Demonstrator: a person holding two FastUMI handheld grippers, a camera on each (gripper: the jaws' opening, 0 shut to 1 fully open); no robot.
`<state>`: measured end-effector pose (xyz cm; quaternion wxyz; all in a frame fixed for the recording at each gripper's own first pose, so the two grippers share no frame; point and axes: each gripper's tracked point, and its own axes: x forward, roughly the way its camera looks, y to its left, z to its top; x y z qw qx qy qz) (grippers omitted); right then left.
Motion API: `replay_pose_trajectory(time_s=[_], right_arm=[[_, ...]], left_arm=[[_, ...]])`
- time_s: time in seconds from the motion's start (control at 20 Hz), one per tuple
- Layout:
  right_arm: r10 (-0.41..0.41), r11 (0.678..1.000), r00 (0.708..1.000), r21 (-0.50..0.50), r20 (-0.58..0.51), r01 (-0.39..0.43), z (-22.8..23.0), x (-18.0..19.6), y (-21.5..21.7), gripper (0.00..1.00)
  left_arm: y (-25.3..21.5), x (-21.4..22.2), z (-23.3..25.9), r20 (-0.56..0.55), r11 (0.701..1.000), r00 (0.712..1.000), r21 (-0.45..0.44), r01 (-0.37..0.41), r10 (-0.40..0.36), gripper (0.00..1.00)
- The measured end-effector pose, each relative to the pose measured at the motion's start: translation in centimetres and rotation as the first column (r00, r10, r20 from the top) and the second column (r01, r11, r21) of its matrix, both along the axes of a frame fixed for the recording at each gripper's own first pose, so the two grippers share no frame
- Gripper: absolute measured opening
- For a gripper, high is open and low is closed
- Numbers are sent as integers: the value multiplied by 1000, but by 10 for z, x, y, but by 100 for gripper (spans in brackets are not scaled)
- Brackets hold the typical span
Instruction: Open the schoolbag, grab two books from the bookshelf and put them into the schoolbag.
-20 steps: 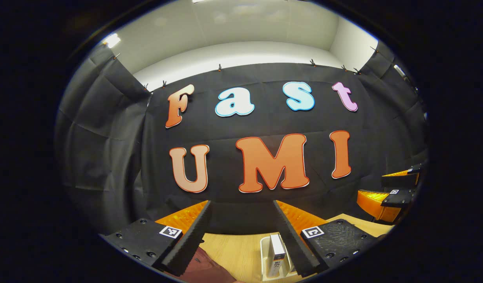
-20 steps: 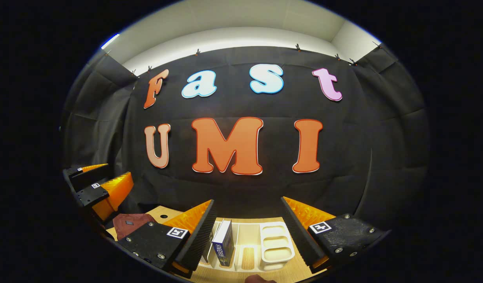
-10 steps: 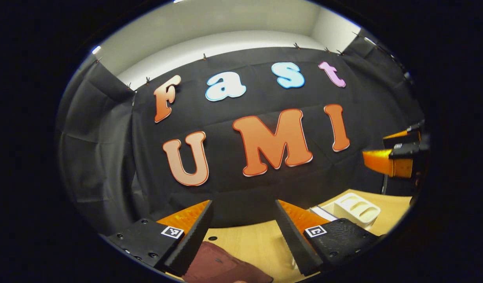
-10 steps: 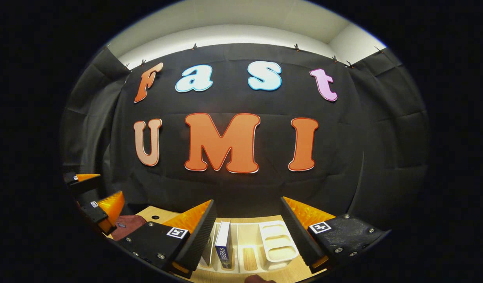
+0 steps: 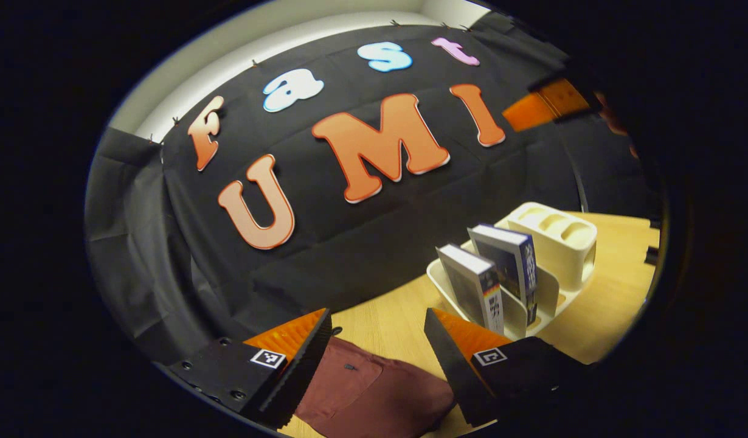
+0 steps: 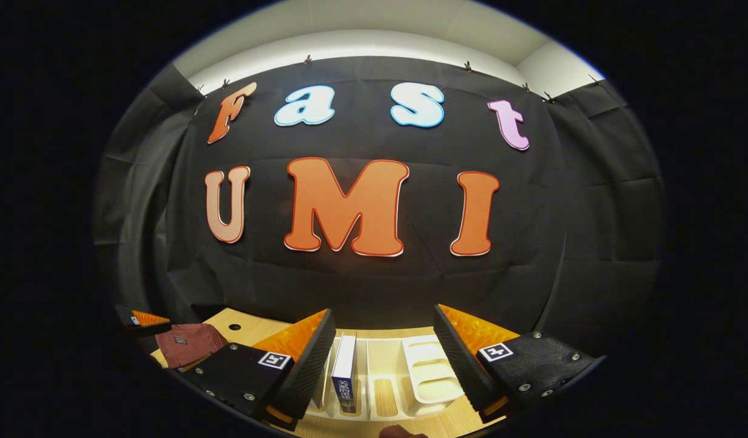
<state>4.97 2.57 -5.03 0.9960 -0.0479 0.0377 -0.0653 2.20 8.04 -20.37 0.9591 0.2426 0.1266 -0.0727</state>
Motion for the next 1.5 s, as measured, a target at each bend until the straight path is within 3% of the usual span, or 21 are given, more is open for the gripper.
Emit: replay_pose_trajectory(time_s=[0.15,0.55,1.15,1.5], right_arm=[[-6,1000,999,-2,-32,6,-11,1,-3,96],[-16,999,998,-32,-57,14,-23,-2,-10,96],[5,1000,998,-23,-63,-6,-27,0,-4,96],[7,1000,998,-16,-64,-8,-28,0,-4,96]], left_arm=[[1,-18,-55,-91,995,996,98,27,-18,96],[12,-54,-150,-295,972,955,227,57,13,98],[27,-91,-214,-428,941,903,321,110,40,98],[55,-98,-227,-420,923,894,385,20,155,97]])
